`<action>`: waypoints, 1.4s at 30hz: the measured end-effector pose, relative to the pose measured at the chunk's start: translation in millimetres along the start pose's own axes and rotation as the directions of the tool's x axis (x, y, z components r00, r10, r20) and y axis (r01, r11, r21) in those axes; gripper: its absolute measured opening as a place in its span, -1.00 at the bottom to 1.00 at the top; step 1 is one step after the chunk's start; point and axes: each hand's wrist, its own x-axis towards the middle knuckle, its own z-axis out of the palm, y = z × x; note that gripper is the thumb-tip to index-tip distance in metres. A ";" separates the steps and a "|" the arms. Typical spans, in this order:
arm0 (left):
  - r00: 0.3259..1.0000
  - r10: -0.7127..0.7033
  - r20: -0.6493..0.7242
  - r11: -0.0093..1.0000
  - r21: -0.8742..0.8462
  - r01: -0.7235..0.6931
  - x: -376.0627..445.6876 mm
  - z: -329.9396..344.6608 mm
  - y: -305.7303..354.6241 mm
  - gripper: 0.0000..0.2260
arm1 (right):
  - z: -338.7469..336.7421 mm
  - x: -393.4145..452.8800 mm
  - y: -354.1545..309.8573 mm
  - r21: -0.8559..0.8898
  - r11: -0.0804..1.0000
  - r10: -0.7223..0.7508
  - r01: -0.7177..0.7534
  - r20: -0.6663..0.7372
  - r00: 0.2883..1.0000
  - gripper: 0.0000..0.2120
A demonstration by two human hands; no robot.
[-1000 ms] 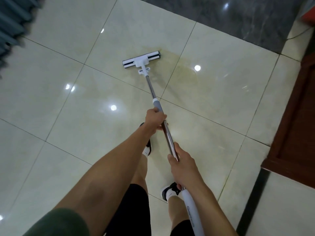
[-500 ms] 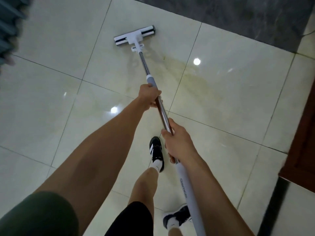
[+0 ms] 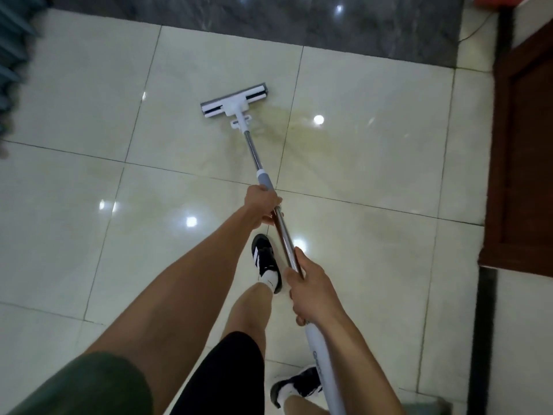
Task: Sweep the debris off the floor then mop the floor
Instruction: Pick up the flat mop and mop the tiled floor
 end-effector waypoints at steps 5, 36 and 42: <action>0.998 0.035 0.050 0.996 0.083 -0.039 -63.7 70.2 -83.9 -0.80 | -18.2 -63.6 108.1 -0.019 0.999 0.046 -0.047 -0.054 0.997 -0.51; 0.988 0.000 0.152 0.988 0.155 -0.024 -76.0 148.9 -68.1 -0.42 | -59.3 -84.1 119.7 0.067 0.996 0.074 -0.063 -0.184 0.980 -0.48; 0.991 0.040 0.131 0.988 0.142 -0.059 -3.7 128.9 45.2 -0.39 | -75.7 11.5 19.2 0.164 0.985 0.083 -0.050 -0.203 0.976 -0.49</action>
